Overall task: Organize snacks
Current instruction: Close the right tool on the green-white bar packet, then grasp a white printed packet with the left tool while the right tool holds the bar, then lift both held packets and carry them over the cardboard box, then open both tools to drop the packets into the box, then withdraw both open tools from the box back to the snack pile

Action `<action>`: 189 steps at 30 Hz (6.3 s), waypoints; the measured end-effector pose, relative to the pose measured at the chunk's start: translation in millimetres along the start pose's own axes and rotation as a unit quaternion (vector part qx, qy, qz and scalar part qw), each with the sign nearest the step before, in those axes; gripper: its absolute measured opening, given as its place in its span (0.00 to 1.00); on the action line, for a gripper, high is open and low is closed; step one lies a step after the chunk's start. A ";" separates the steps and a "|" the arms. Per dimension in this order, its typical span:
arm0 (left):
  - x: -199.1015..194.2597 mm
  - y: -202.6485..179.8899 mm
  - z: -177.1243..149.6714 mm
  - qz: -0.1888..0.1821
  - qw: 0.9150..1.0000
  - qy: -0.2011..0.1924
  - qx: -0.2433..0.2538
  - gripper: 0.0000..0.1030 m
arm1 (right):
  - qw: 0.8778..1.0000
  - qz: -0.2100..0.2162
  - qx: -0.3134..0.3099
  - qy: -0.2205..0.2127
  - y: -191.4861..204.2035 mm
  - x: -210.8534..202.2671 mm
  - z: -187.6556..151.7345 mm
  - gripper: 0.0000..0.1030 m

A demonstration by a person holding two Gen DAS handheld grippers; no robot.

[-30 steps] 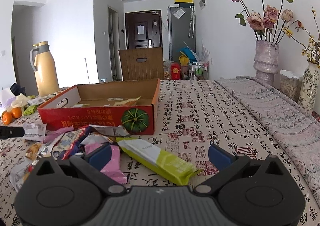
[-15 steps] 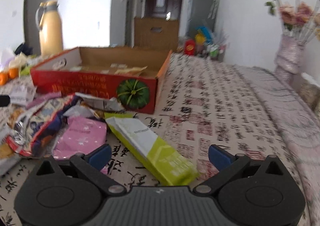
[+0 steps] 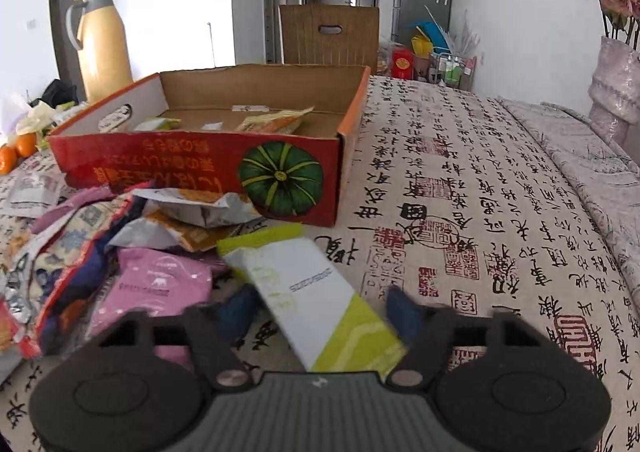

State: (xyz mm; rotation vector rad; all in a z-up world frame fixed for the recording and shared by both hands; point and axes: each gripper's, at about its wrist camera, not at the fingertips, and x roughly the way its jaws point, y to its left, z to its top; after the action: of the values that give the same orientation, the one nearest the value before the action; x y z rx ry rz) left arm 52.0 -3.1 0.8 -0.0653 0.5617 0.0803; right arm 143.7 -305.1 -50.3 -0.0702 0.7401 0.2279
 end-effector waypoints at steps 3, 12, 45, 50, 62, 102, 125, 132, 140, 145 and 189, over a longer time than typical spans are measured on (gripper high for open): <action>0.4 2.1 -1.3 -0.002 1.000 0.001 -0.003 1.00 | 1.000 0.011 -0.007 -0.001 2.9 -6.2 -2.8 0.38; 2.6 9.5 -4.1 0.001 1.000 0.006 -0.010 1.00 | 0.999 -0.027 0.002 -0.026 11.1 -27.4 -13.4 0.36; 61.8 86.5 30.7 0.103 0.994 0.021 0.014 1.00 | 0.981 -0.102 0.132 -0.098 2.2 -71.2 -24.6 0.36; 83.1 102.0 37.6 0.117 0.992 0.036 0.014 1.00 | 0.980 -0.106 0.136 -0.097 6.5 -68.4 -22.8 0.36; 107.1 74.5 40.5 0.011 0.996 0.062 0.059 1.00 | 0.981 -0.112 0.129 -0.088 19.4 -60.6 -18.1 0.36; 27.3 77.6 40.2 -0.007 0.999 -0.030 0.044 0.26 | 0.982 -0.091 0.130 -0.101 22.5 -71.2 -23.1 0.36; 7.1 37.8 74.9 -0.053 0.994 -0.090 0.044 0.26 | 0.981 -0.068 0.104 -0.152 38.1 -80.9 13.4 0.36; 20.3 22.2 92.9 -0.067 0.992 -0.100 0.041 0.26 | 0.980 -0.055 0.091 -0.166 46.8 -67.6 42.7 0.36; 45.8 7.7 114.3 -0.070 0.991 -0.104 0.035 0.26 | 0.981 -0.034 0.072 -0.176 59.6 -43.5 81.5 0.36; 66.9 -0.3 126.6 -0.069 0.992 -0.105 0.032 0.26 | 0.981 -0.024 0.062 -0.180 68.4 -23.3 104.6 0.36; 111.1 2.9 114.8 -0.033 0.994 -0.099 -0.010 1.00 | 0.980 -0.022 0.080 -0.179 75.7 25.6 112.5 1.00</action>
State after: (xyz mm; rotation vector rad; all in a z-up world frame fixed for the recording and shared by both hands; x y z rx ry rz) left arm 206.2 15.8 38.2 -0.0935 0.3597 0.0275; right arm 218.8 -210.7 16.7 0.1063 0.3945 0.1334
